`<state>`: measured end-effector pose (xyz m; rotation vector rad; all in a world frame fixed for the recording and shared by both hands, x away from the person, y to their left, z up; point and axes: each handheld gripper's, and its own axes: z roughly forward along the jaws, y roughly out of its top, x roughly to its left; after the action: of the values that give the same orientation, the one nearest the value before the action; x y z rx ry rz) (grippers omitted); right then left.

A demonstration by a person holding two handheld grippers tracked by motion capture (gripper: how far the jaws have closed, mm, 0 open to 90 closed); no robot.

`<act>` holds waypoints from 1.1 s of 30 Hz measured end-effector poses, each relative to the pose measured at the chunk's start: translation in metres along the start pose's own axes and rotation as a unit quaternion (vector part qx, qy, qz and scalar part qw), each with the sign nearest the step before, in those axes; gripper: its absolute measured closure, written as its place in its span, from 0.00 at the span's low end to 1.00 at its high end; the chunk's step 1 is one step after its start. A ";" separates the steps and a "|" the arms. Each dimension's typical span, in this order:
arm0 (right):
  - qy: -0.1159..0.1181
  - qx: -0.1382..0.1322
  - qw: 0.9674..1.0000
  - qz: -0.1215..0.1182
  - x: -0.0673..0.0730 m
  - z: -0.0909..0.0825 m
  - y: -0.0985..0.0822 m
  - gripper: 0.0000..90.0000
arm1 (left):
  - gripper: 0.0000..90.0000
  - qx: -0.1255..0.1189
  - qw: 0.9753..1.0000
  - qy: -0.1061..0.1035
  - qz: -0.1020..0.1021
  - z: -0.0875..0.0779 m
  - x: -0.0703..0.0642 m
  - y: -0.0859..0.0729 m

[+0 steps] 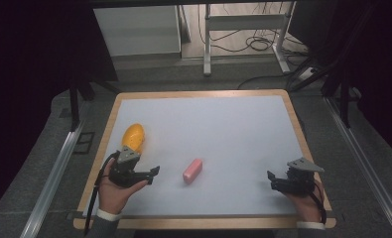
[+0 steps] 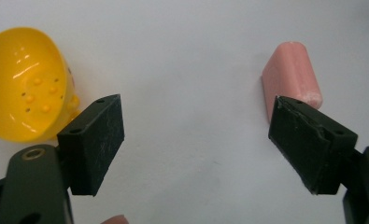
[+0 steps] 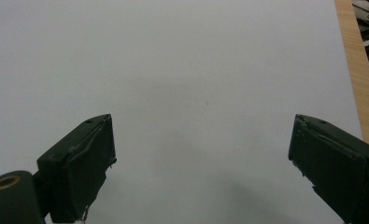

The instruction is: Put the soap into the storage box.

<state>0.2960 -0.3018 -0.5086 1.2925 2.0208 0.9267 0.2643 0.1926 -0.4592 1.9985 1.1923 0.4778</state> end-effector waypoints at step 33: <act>-0.002 -0.006 1.000 -0.006 0.000 -0.002 -0.001 0.09 | 0.21 0.027 0.997 -0.021 0.062 0.014 -0.030 0.028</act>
<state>0.2941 -0.3021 -0.5083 1.2734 2.0142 0.9292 0.2748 0.1530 -0.4449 2.1277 1.0701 0.4663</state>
